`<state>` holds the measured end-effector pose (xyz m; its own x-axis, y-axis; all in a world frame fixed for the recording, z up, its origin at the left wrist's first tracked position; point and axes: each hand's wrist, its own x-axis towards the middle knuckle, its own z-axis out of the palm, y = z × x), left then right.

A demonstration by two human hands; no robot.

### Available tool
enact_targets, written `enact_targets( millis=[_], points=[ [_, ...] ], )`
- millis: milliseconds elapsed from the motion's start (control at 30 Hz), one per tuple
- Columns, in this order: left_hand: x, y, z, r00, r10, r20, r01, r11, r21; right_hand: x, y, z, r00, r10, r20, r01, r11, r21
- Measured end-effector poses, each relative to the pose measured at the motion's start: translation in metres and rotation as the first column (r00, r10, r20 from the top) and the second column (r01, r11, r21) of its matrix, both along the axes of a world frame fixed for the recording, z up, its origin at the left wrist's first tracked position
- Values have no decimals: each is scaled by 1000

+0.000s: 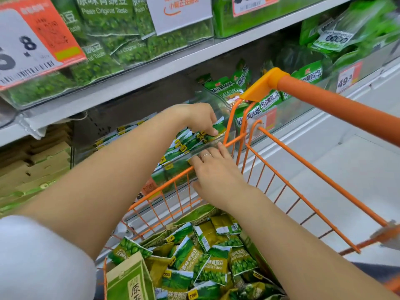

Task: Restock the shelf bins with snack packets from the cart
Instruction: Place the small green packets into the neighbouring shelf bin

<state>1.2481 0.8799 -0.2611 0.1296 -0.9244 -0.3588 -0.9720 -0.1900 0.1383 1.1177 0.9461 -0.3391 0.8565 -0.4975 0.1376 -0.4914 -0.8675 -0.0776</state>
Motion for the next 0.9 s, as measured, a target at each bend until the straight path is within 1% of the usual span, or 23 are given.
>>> enact_targets(
  millis=[133,233,300,400,467,500,533,567,600,667,700,767,900],
  points=[
    [4,-9,-12,992,52,-119,-49,998,26,-1,1,2,1000,1,4,-1,1000,9],
    [10,-8,-27,984,83,-157,-91,995,-47,-1,1,3,1000,3,2,-3,1000,14],
    [9,-5,-32,994,45,-100,-56,992,-112,-1,1,2,1000,0,6,0,1000,16],
    [5,-3,-37,999,-17,49,25,984,-175,0,1,2,1000,-1,1,1,1000,27],
    [2,-3,-38,995,-31,92,48,979,-197,-1,1,3,1000,-2,7,2,1000,29],
    [1,-3,-37,997,-23,73,37,981,-191,-1,2,3,1000,-2,11,2,1000,32],
    [3,-4,-36,1000,-3,7,4,987,-163,-2,2,4,1000,-2,13,2,999,34],
    [6,-3,-34,995,32,-95,-42,993,-107,-2,2,4,1000,-3,13,2,999,36],
    [10,-1,-30,976,82,-200,-92,995,-41,-2,2,4,1000,-4,12,3,999,35],
    [16,4,-24,925,184,-332,-165,983,85,-2,2,4,1000,-8,15,8,999,36],
    [18,6,-23,908,208,-364,-178,977,116,-2,2,4,1000,-10,17,9,999,38],
    [18,8,-23,898,208,-386,-172,977,127,-1,2,4,1000,-9,18,8,999,40],
    [13,6,-30,923,177,-341,-150,983,104,1,2,4,1000,-11,4,11,1000,26]
  ],
)
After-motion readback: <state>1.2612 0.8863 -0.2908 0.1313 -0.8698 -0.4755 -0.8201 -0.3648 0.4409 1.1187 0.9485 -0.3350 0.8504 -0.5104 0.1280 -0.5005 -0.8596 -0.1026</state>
